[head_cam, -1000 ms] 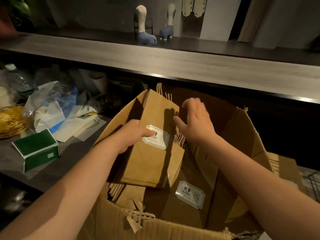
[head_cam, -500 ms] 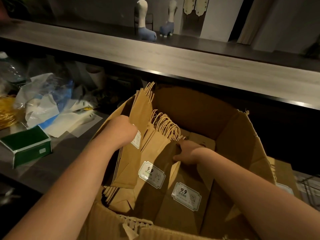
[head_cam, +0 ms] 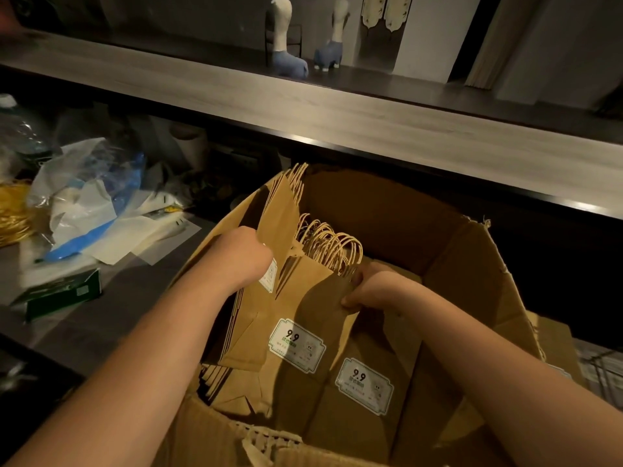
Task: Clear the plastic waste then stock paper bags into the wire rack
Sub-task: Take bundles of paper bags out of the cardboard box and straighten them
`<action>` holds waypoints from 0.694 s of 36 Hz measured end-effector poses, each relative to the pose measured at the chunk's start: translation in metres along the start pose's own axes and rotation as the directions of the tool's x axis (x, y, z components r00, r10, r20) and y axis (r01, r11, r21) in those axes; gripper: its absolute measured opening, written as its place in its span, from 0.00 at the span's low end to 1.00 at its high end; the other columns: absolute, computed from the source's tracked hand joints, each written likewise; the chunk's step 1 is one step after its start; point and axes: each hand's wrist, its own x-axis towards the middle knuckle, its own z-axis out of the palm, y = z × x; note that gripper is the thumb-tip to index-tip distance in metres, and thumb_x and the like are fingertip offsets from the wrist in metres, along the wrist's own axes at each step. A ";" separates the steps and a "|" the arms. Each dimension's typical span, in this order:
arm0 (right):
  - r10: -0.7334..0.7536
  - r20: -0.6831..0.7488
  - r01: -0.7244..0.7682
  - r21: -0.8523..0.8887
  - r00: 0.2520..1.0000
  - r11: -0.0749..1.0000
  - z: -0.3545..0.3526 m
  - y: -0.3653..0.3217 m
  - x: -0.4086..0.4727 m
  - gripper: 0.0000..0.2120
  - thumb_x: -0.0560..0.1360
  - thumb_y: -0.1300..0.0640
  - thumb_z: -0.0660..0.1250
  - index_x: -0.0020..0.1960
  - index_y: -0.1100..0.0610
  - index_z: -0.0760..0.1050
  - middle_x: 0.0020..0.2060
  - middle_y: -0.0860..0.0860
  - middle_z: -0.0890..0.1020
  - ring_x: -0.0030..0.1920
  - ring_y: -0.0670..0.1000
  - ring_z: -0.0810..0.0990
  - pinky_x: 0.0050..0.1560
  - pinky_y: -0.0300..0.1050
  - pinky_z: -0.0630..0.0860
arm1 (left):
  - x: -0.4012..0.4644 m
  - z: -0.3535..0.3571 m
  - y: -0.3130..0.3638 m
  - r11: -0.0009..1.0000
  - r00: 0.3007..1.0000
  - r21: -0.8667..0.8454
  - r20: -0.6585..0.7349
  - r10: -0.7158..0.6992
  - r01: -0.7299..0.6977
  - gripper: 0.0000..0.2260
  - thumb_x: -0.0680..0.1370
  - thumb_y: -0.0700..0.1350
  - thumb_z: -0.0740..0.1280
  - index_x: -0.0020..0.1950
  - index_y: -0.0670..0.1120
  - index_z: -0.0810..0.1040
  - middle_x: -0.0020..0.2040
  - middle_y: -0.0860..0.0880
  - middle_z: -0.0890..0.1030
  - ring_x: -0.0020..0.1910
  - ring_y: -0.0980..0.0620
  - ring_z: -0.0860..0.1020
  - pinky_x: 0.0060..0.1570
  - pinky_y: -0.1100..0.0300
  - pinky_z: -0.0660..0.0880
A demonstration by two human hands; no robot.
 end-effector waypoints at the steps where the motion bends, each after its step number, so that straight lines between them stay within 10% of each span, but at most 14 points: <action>1: 0.008 0.004 -0.008 0.037 1.000 0.999 0.000 0.001 0.000 0.15 0.72 0.55 0.75 0.55 0.55 0.74 0.49 0.52 0.78 0.44 0.49 0.76 0.39 0.41 0.74 | 0.000 0.000 0.000 1.000 1.000 -0.002 -0.001 0.001 -0.001 0.04 0.77 0.42 0.61 0.44 0.44 0.74 0.40 0.44 0.77 0.35 0.49 0.74 0.30 0.59 0.65; 10: -0.052 0.270 -0.132 0.620 0.961 0.773 -0.016 0.004 -0.016 0.09 0.78 0.66 0.65 0.57 0.62 0.72 0.50 0.58 0.80 0.47 0.55 0.81 0.43 0.47 0.83 | -0.001 0.000 -0.002 0.998 1.000 -0.064 0.015 0.010 -0.009 0.03 0.77 0.42 0.62 0.45 0.45 0.74 0.43 0.43 0.79 0.39 0.47 0.77 0.32 0.59 0.68; 25: -0.354 -0.171 0.296 0.893 0.919 0.338 -0.082 0.028 -0.069 0.11 0.72 0.56 0.69 0.55 0.55 0.77 0.42 0.50 0.85 0.45 0.50 0.84 0.45 0.47 0.77 | -0.027 -0.009 0.004 0.841 0.919 -0.539 0.301 0.253 -0.055 0.06 0.77 0.43 0.68 0.53 0.46 0.79 0.47 0.47 0.85 0.46 0.48 0.84 0.52 0.49 0.79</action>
